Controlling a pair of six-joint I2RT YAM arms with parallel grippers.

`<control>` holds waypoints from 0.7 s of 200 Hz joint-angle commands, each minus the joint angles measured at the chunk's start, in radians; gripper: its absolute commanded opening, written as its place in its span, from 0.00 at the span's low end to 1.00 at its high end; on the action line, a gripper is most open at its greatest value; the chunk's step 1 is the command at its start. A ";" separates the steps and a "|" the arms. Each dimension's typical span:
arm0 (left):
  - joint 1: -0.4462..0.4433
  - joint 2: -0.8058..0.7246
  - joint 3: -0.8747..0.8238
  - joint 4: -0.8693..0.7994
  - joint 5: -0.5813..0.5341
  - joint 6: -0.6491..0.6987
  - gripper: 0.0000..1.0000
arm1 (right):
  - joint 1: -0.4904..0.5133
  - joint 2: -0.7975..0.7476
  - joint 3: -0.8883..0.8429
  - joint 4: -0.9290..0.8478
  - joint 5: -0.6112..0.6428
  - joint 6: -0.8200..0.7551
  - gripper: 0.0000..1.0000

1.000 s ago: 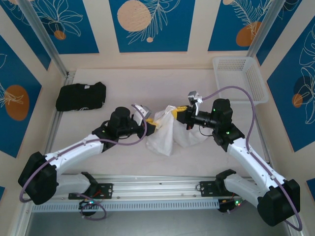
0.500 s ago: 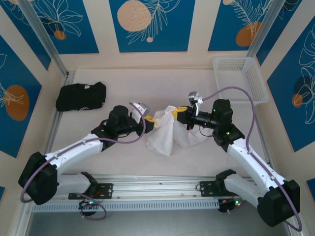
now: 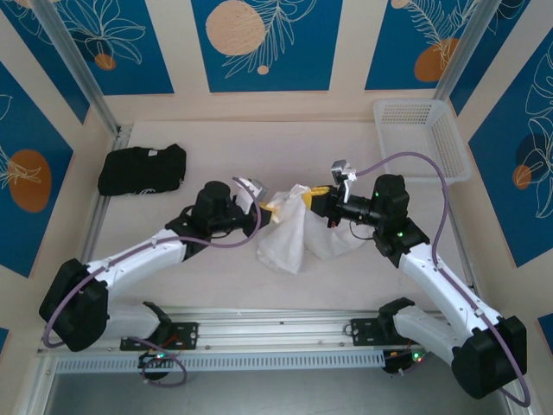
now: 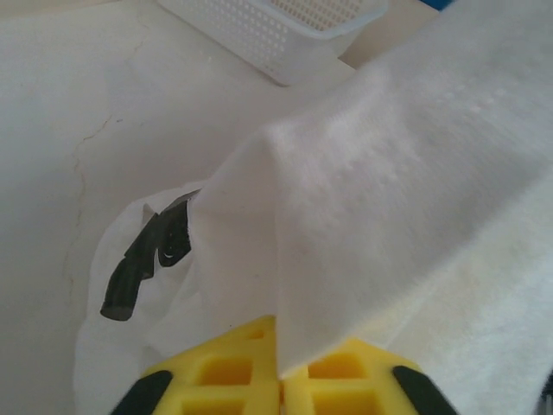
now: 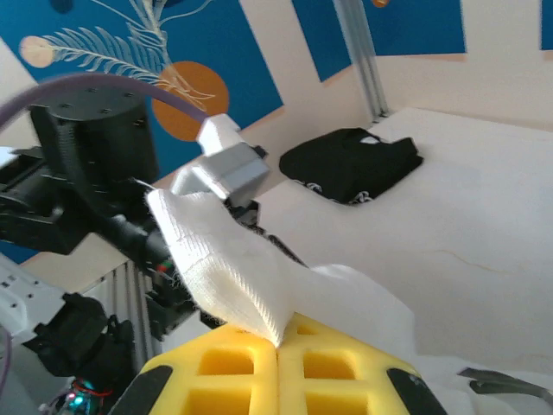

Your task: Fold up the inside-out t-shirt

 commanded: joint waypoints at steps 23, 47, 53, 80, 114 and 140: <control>0.007 -0.156 0.034 -0.081 0.006 -0.042 0.00 | 0.028 -0.026 0.055 -0.119 0.199 -0.110 0.00; 0.007 -0.198 0.055 -0.130 0.048 -0.092 0.00 | 0.083 -0.016 0.083 -0.144 0.254 -0.194 0.00; 0.007 -0.200 0.061 -0.144 0.060 -0.101 0.00 | 0.098 -0.011 0.092 -0.151 0.266 -0.216 0.00; 0.001 -0.192 0.068 -0.186 0.114 -0.113 0.05 | 0.162 0.014 0.136 -0.191 0.292 -0.301 0.00; -0.003 -0.165 0.045 -0.194 0.127 -0.108 0.09 | 0.172 0.013 0.144 -0.183 0.267 -0.317 0.00; -0.003 -0.152 0.037 -0.190 0.122 -0.108 0.11 | 0.163 0.001 0.148 -0.184 0.230 -0.327 0.00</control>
